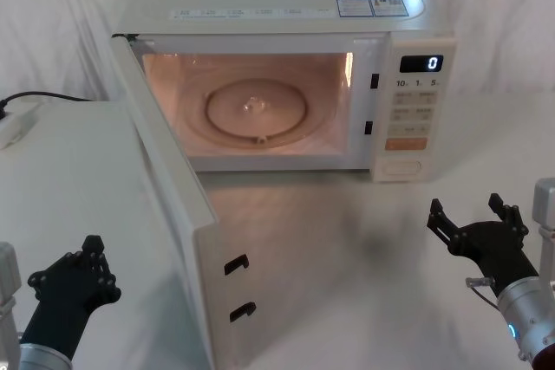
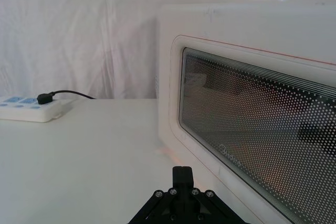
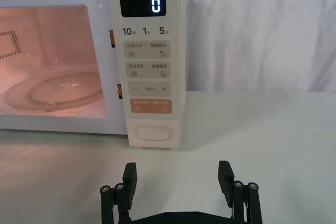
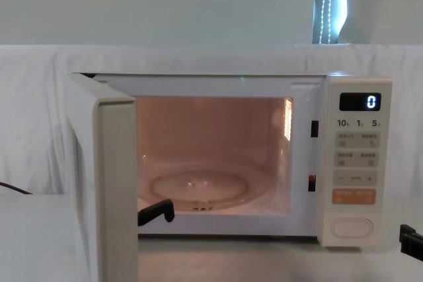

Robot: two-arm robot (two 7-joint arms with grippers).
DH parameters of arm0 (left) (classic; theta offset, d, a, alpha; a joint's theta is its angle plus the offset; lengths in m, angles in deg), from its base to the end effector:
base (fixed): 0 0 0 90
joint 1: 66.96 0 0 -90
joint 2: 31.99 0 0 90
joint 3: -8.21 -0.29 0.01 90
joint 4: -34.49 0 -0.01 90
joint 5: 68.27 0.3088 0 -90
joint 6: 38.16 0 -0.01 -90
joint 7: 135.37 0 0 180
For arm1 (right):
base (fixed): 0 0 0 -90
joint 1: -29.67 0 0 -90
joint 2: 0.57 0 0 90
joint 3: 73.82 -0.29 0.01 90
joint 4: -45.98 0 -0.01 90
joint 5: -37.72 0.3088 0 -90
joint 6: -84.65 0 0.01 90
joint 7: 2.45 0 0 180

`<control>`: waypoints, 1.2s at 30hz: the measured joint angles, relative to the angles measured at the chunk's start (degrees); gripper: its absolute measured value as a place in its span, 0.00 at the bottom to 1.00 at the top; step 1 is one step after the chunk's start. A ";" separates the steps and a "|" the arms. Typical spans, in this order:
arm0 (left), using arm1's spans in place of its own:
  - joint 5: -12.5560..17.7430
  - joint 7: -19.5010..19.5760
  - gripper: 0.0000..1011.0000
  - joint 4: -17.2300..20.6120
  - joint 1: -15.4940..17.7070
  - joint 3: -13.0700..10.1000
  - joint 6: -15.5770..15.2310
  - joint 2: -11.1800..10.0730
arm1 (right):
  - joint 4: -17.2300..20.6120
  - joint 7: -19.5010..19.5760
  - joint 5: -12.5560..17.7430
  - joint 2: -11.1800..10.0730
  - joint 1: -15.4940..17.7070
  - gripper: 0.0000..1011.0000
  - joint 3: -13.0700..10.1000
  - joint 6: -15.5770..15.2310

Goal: Press the button to open the microwave door with one hand; close the microwave door with the other hand.

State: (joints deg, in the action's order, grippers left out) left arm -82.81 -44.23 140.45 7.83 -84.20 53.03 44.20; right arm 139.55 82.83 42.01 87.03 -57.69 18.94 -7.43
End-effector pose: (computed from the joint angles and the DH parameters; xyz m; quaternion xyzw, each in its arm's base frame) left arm 0.2530 0.0376 -0.2852 -0.0174 0.0063 0.6616 0.7496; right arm 0.3151 0.0041 -0.2957 0.0050 0.0202 -0.6581 0.7527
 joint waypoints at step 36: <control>-24.29 17.69 0.00 11.33 0.38 9.33 -13.97 -9.15 | 0.00 0.00 0.00 0.00 0.00 0.99 0.00 0.00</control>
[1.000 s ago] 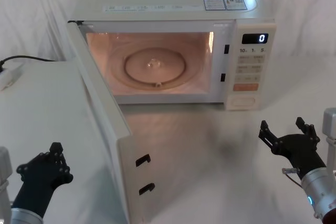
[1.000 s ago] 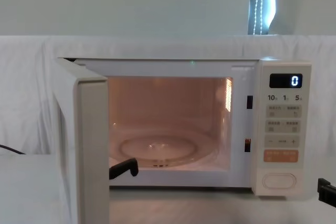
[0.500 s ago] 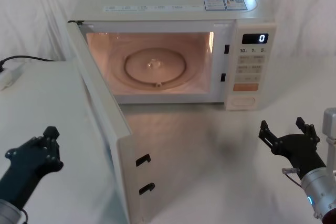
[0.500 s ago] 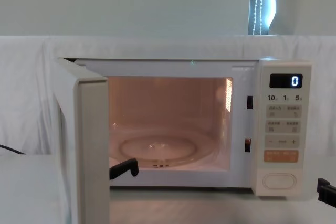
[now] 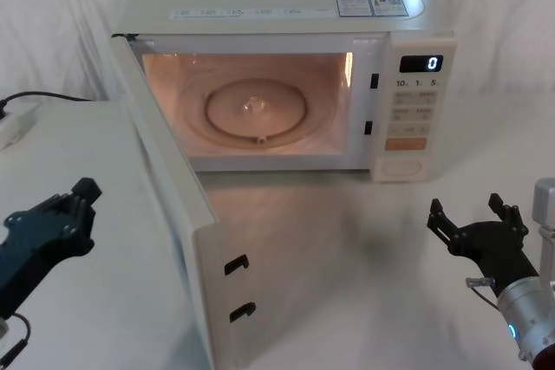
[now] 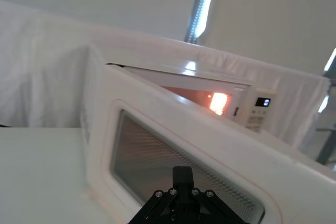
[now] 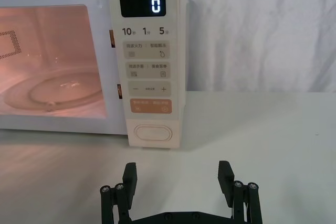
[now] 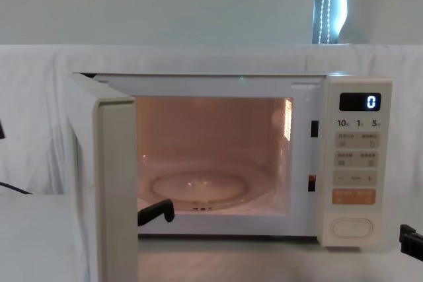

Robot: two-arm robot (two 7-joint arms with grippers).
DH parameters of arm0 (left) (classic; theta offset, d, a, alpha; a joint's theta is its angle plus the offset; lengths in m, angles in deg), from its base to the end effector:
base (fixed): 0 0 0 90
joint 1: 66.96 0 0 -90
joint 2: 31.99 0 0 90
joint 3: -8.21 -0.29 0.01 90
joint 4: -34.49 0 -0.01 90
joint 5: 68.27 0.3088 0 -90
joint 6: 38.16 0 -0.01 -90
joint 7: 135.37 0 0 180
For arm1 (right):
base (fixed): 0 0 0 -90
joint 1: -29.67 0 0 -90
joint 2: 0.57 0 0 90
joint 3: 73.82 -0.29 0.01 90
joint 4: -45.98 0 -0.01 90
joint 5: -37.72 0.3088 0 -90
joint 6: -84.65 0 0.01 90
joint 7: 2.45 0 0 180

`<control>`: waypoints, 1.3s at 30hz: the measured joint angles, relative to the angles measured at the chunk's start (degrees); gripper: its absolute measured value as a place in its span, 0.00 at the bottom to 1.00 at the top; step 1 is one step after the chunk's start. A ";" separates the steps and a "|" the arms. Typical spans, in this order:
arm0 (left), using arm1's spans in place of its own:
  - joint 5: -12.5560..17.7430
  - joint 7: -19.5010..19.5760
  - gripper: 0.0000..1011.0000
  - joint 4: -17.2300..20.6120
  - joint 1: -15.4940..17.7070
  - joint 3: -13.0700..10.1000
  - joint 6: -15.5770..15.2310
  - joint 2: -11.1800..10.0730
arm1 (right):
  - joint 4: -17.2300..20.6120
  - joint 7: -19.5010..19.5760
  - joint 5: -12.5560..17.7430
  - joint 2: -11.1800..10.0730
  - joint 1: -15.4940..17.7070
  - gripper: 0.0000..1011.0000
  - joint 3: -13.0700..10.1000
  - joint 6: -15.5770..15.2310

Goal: Press the button to open the microwave door with one hand; close the microwave door with the other hand.

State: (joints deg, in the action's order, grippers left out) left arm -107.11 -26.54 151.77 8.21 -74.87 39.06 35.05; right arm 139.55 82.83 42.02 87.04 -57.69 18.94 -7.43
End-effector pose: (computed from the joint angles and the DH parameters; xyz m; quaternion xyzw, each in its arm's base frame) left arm 0.2537 0.0921 -0.2003 -0.0960 0.0740 0.5206 0.8451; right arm 0.3151 0.0042 -0.2957 0.0051 0.0203 -0.6581 0.7527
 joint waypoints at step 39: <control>1.42 -4.82 0.00 -11.09 22.19 -20.13 -1.64 -0.02 | 0.00 0.00 0.00 0.00 0.00 0.99 0.00 0.00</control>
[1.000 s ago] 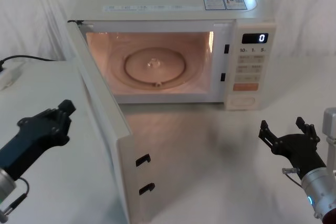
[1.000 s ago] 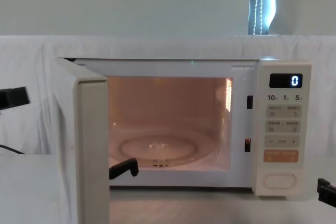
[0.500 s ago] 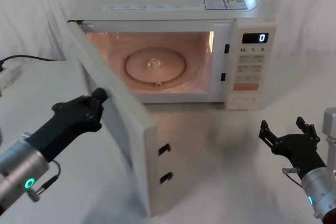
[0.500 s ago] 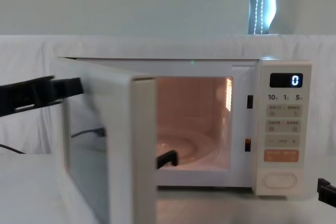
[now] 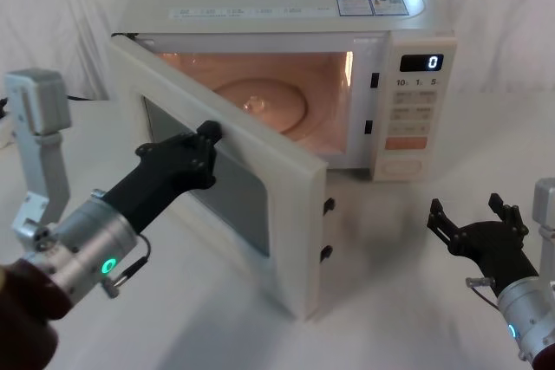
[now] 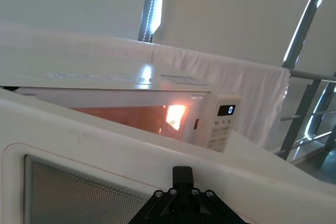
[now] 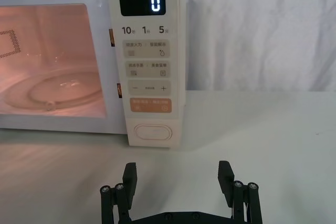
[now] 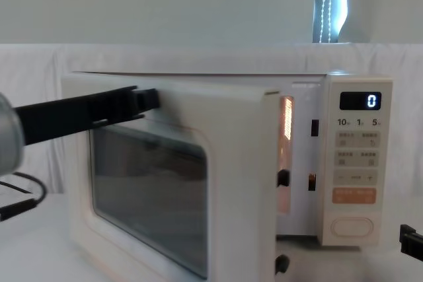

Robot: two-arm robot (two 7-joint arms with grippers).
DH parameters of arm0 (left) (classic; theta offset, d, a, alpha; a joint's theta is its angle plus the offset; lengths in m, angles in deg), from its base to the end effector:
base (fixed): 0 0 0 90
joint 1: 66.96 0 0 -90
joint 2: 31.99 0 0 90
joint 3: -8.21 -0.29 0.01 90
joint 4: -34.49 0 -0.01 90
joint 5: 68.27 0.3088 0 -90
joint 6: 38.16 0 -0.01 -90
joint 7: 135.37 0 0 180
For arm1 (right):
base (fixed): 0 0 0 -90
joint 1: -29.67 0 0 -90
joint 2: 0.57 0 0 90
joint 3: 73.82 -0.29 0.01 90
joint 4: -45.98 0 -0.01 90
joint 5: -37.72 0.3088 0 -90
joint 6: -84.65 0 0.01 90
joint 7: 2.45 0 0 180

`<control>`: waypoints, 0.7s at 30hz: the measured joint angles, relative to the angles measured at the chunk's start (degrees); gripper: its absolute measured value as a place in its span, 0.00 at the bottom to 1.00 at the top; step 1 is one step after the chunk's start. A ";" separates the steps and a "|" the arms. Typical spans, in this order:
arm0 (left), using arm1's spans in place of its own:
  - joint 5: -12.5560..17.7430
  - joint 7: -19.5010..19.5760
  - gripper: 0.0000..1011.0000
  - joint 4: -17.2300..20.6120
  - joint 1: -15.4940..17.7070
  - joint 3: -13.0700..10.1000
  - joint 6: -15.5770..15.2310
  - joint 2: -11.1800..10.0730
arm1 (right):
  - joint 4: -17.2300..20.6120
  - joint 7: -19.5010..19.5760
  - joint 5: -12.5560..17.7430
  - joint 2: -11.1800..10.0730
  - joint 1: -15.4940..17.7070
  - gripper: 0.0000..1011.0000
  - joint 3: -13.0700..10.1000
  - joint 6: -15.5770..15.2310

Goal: Press the button to open the microwave door with one hand; close the microwave door with the other hand.

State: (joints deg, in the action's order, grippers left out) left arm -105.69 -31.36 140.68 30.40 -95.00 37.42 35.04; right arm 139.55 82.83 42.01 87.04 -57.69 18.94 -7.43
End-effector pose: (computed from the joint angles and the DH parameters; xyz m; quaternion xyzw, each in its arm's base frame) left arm 0.3367 0.0145 -0.1833 -0.0852 0.0620 0.4492 0.8872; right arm 0.3151 0.0041 -0.2957 0.0051 0.0203 -0.6581 0.7527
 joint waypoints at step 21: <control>7.04 -4.84 0.00 -12.72 12.27 -7.06 0.54 6.01 | 0.00 0.00 0.00 0.00 0.00 0.99 0.00 0.00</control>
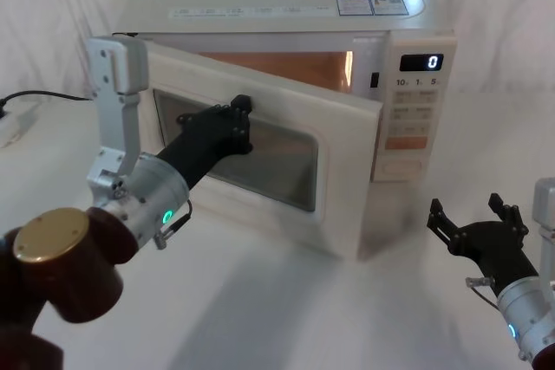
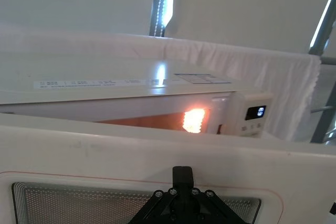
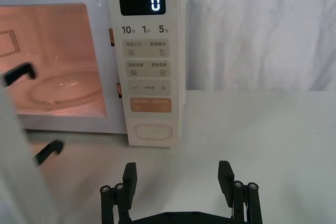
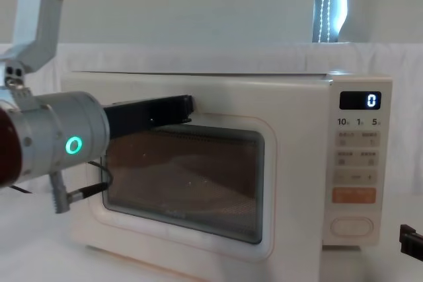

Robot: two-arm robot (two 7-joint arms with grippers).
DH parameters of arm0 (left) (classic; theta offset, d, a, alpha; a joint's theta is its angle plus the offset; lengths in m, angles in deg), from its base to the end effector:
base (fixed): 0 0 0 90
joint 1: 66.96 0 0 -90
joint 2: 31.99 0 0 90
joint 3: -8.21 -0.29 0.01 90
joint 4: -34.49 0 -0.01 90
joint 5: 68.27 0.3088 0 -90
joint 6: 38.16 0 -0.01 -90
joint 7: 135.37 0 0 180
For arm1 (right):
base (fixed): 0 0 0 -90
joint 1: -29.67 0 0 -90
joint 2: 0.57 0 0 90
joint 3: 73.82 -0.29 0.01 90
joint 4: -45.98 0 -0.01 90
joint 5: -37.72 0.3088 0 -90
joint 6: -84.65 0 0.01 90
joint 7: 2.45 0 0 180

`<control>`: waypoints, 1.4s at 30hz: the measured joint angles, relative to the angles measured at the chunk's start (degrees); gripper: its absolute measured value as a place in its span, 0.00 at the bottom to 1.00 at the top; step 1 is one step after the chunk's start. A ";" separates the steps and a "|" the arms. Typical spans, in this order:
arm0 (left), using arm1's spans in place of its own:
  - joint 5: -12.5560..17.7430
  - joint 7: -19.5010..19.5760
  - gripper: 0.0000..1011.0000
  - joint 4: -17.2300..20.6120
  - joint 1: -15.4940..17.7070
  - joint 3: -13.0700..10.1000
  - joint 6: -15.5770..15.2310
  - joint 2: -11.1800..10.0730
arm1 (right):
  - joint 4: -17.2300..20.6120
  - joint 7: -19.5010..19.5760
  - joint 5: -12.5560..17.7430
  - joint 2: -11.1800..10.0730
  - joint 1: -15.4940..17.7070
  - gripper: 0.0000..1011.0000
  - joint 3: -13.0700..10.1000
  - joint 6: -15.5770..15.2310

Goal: Press the button to open the microwave door with one hand; close the microwave door with the other hand.

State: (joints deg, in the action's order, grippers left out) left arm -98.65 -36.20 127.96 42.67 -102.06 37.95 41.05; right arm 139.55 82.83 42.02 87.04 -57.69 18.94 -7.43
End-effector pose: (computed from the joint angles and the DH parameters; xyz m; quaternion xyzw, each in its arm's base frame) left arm 0.3921 -0.0275 -0.1829 -0.0533 0.0380 0.4812 0.8742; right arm 0.3151 0.0042 -0.2957 0.0051 0.0203 -0.6581 0.7527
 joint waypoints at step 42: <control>11.17 -2.76 0.00 -15.66 10.02 0.59 2.31 10.53 | 0.00 0.00 0.00 0.00 0.00 0.99 0.00 0.00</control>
State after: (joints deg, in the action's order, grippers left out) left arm -87.48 -38.95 112.30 52.69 -101.47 40.26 51.58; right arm 139.55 82.83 42.02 87.03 -57.69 18.94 -7.43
